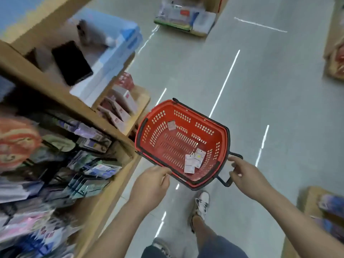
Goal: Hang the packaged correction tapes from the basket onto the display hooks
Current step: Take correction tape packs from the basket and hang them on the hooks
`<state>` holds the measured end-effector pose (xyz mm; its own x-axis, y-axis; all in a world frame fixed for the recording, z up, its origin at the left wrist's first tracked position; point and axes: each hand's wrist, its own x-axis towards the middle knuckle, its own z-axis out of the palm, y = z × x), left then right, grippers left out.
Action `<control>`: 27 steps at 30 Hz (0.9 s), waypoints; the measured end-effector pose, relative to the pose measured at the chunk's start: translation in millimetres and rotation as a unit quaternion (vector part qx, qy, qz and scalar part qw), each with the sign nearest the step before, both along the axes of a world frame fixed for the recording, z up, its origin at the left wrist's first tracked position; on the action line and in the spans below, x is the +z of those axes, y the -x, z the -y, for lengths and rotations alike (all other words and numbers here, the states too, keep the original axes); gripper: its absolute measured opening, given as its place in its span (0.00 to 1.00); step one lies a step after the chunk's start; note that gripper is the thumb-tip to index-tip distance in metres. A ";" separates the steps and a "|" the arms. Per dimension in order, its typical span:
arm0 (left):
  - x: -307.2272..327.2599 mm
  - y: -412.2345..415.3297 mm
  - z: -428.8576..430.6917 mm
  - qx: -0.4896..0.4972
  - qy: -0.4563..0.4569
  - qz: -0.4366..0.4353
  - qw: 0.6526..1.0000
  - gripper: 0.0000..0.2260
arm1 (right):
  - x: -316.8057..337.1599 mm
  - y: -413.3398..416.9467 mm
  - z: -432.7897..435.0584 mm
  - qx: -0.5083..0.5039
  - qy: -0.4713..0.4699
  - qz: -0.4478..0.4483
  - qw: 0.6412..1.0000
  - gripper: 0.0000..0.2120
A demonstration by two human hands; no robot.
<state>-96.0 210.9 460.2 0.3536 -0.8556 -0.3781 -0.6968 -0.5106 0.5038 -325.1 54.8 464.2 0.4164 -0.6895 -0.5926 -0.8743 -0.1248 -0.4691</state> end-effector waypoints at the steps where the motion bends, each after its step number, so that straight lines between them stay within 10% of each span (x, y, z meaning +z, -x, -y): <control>1: -18.4 1.0 15.1 0.000 -0.009 -0.013 1.000 0.09 | -15.1 -0.6 10.9 -0.015 -0.006 0.006 1.000 0.21; 10: -228.0 -16.2 133.5 -0.013 -0.121 -0.071 0.990 0.13 | -197.2 -55.9 91.9 -0.076 -0.020 0.039 0.996 0.22; 21: -559.8 -32.8 243.1 -0.258 -0.241 -0.008 0.936 0.16 | -514.6 -140.8 134.7 -0.247 -0.122 -0.101 0.956 0.31; 27: -641.1 -26.7 226.0 -0.153 -0.253 -0.081 0.952 0.14 | -612.7 -131.9 123.5 -0.203 -0.100 -0.154 0.962 0.38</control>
<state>-69.3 -15.2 -180.9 0.0193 -0.6022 -0.7981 -0.7858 -0.5026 0.3603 -193.2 -68.8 -148.5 -0.0790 -0.6178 -0.7824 -0.9335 0.3212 -0.1594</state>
